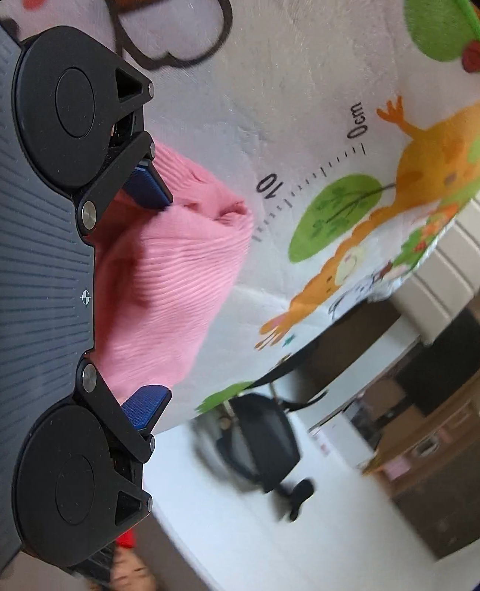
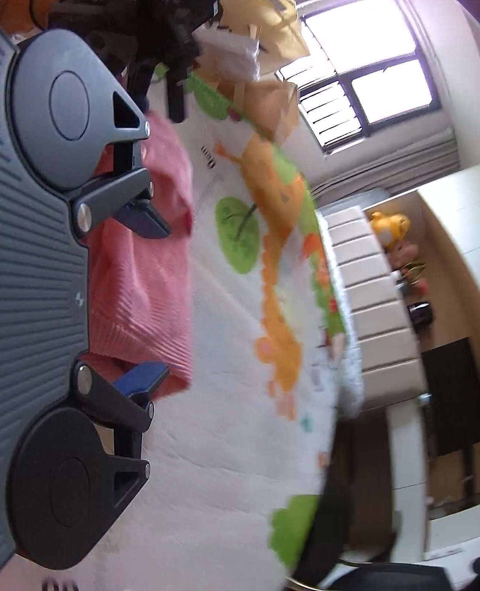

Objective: Fold clothes

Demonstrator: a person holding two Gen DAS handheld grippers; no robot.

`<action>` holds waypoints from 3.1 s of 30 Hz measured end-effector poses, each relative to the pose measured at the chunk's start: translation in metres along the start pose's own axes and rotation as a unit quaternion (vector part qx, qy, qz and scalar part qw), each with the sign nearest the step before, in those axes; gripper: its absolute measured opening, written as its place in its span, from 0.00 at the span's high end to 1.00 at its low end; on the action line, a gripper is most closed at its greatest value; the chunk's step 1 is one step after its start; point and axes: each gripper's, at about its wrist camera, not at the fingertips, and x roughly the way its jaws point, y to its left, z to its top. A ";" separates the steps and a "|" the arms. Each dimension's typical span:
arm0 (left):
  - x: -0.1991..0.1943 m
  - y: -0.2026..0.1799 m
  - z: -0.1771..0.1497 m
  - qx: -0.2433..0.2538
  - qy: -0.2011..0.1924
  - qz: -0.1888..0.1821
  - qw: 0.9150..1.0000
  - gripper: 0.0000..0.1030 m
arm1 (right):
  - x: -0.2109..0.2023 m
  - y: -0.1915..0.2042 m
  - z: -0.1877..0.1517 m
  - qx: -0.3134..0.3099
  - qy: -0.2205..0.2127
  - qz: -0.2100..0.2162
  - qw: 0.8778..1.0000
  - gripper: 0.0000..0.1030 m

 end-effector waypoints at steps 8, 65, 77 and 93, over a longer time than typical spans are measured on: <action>-0.011 -0.035 -0.007 0.099 -0.005 0.040 0.994 0.74 | -0.017 0.022 -0.011 -0.059 0.001 0.020 0.998 0.84; -0.008 -0.046 -0.023 0.213 -0.031 0.070 0.974 0.02 | 0.055 0.041 -0.001 -0.113 0.004 -0.106 0.988 0.00; 0.013 -0.027 -0.049 0.219 -0.029 0.105 0.970 0.00 | 0.080 0.040 -0.023 -0.158 0.055 -0.141 0.976 0.00; -0.043 -0.012 -0.020 0.110 -0.111 0.049 0.986 0.00 | 0.096 0.128 -0.052 -0.378 -0.005 -0.114 0.919 0.00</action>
